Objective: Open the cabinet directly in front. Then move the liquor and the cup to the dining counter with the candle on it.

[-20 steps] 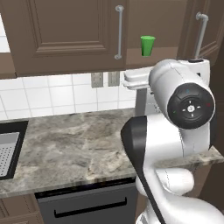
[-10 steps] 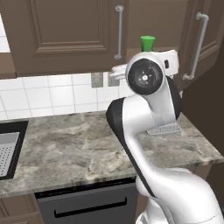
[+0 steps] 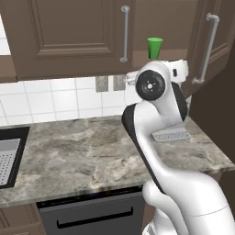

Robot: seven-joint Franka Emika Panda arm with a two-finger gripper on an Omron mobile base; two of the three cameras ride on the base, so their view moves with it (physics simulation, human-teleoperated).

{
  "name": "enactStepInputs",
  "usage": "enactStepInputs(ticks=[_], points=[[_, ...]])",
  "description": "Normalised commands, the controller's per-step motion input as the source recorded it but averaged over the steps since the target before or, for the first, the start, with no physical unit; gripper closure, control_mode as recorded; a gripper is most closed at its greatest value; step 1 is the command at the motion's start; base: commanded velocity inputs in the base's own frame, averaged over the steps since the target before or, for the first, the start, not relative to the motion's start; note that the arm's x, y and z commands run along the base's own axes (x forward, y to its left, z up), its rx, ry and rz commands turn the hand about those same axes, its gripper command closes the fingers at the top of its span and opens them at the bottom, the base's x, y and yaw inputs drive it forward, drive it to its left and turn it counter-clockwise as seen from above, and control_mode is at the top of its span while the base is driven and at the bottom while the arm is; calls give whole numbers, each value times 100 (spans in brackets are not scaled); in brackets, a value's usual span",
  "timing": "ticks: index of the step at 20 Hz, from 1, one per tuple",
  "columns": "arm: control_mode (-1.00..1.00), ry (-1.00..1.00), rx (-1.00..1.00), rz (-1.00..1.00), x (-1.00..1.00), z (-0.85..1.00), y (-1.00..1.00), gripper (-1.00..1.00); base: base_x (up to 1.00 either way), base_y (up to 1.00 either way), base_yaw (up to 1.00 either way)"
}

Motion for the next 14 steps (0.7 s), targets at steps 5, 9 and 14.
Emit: enactStepInputs(ticks=[5, 9, 14], points=[[-100, 0, -2, -21, 21, -30, -59, -100, 0, 0, 0], [-100, 0, -2, -25, 8, -23, -66, -100, 0, 0, 0], [-100, 0, 0, -30, 0, -14, -82, -100, 0, 0, 0]])
